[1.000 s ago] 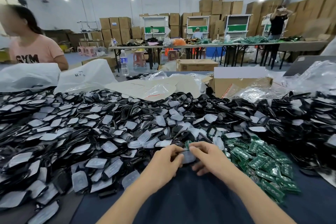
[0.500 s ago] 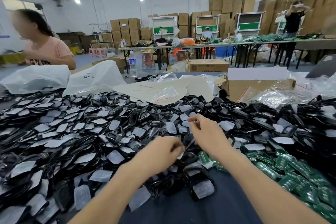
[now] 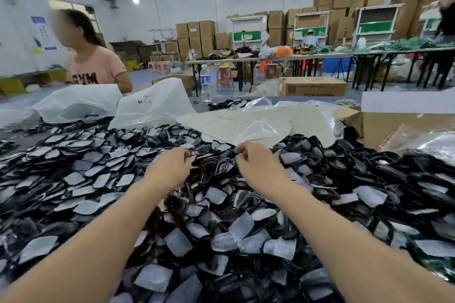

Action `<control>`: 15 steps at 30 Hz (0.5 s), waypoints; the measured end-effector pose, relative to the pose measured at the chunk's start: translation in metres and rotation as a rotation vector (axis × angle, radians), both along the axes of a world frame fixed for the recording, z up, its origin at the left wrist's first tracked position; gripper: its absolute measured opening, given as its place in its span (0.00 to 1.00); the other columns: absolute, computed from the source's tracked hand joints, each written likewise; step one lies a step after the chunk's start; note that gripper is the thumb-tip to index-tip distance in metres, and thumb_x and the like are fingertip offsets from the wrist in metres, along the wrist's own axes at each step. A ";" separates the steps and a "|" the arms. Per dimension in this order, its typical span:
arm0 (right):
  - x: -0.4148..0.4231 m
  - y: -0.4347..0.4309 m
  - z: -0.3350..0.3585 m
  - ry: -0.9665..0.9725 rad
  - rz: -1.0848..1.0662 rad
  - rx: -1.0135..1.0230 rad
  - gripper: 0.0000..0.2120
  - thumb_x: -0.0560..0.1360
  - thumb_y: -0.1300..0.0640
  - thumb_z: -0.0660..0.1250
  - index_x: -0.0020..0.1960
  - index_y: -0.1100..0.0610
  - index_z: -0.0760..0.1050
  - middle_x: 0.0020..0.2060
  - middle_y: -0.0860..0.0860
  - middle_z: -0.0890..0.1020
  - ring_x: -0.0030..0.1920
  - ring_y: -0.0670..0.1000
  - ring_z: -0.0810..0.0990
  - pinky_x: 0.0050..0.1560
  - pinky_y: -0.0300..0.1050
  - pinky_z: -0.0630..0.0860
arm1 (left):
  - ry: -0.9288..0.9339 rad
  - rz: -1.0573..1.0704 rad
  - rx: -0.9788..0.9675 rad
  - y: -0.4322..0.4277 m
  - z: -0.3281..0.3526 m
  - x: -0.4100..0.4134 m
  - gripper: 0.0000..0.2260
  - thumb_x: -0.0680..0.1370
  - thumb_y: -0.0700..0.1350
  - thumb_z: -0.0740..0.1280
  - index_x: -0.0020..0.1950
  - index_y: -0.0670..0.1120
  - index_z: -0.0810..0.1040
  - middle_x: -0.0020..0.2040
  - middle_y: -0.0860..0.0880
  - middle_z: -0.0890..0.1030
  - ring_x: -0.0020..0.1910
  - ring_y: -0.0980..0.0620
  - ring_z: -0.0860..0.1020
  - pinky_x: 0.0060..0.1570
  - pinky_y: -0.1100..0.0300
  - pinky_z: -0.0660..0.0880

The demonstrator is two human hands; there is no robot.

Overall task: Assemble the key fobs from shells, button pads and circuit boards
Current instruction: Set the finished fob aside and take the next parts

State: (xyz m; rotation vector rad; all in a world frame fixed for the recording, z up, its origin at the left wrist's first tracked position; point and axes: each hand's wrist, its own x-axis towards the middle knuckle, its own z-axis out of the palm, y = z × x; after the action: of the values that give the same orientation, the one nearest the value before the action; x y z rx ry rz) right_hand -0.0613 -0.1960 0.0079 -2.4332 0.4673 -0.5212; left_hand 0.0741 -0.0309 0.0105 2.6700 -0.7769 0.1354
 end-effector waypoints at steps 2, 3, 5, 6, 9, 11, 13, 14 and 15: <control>0.017 0.006 -0.002 0.008 0.026 -0.015 0.15 0.83 0.55 0.55 0.66 0.52 0.74 0.57 0.52 0.79 0.53 0.55 0.79 0.55 0.54 0.78 | -0.021 0.057 0.034 0.008 -0.002 0.023 0.13 0.83 0.44 0.58 0.64 0.46 0.77 0.57 0.45 0.82 0.52 0.44 0.79 0.50 0.52 0.77; 0.024 0.009 -0.003 0.010 0.037 -0.027 0.15 0.83 0.55 0.55 0.66 0.52 0.74 0.57 0.52 0.78 0.53 0.54 0.78 0.55 0.53 0.78 | -0.031 0.083 0.051 0.012 -0.002 0.033 0.13 0.83 0.44 0.58 0.64 0.46 0.77 0.58 0.44 0.82 0.53 0.44 0.79 0.49 0.53 0.75; 0.036 0.013 -0.005 0.005 0.052 -0.052 0.15 0.83 0.55 0.55 0.66 0.52 0.74 0.58 0.52 0.77 0.54 0.54 0.77 0.54 0.51 0.76 | -0.028 0.105 0.066 0.017 -0.004 0.052 0.13 0.83 0.44 0.59 0.65 0.44 0.77 0.61 0.43 0.81 0.57 0.42 0.79 0.53 0.52 0.75; 0.041 0.015 -0.007 0.007 0.057 -0.061 0.14 0.83 0.56 0.55 0.66 0.52 0.74 0.59 0.52 0.77 0.56 0.54 0.77 0.55 0.51 0.76 | -0.015 0.104 0.070 0.017 -0.006 0.058 0.13 0.83 0.44 0.59 0.65 0.43 0.77 0.62 0.42 0.81 0.59 0.42 0.78 0.56 0.52 0.75; 0.053 0.018 -0.011 0.037 0.072 -0.086 0.14 0.83 0.56 0.55 0.65 0.52 0.73 0.60 0.53 0.76 0.58 0.55 0.76 0.58 0.53 0.76 | 0.002 0.096 0.101 0.016 -0.012 0.072 0.14 0.83 0.45 0.59 0.67 0.45 0.77 0.64 0.43 0.80 0.62 0.41 0.77 0.61 0.51 0.74; 0.059 0.019 -0.014 0.047 0.076 -0.113 0.13 0.84 0.55 0.55 0.65 0.53 0.73 0.61 0.53 0.76 0.58 0.56 0.77 0.58 0.55 0.76 | -0.046 0.099 0.136 0.015 -0.014 0.079 0.15 0.83 0.46 0.59 0.67 0.46 0.77 0.65 0.42 0.79 0.62 0.40 0.76 0.62 0.48 0.74; 0.064 0.020 -0.017 0.047 0.073 -0.143 0.13 0.84 0.56 0.55 0.66 0.54 0.72 0.62 0.54 0.76 0.60 0.56 0.76 0.58 0.55 0.76 | -0.090 0.094 0.137 0.013 -0.015 0.083 0.15 0.84 0.47 0.58 0.68 0.46 0.76 0.64 0.41 0.78 0.61 0.39 0.76 0.60 0.47 0.74; 0.066 0.020 -0.018 0.047 0.071 -0.154 0.13 0.84 0.56 0.55 0.66 0.54 0.72 0.62 0.54 0.76 0.60 0.56 0.76 0.58 0.55 0.76 | -0.093 0.088 0.127 0.012 -0.014 0.084 0.15 0.84 0.48 0.57 0.68 0.46 0.76 0.64 0.40 0.77 0.60 0.39 0.76 0.58 0.47 0.75; 0.068 0.020 -0.019 0.047 0.069 -0.160 0.14 0.84 0.56 0.55 0.66 0.54 0.72 0.62 0.54 0.76 0.61 0.56 0.76 0.59 0.56 0.76 | -0.088 0.075 0.120 0.011 -0.014 0.084 0.15 0.84 0.48 0.57 0.68 0.47 0.76 0.63 0.41 0.77 0.59 0.40 0.76 0.57 0.48 0.75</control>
State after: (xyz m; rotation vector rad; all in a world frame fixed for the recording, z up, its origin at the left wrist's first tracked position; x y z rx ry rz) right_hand 0.0066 -0.1763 -0.0109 -2.6091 0.3720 -0.4895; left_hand 0.1580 -0.0199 -0.0034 2.8251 -0.7327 0.2338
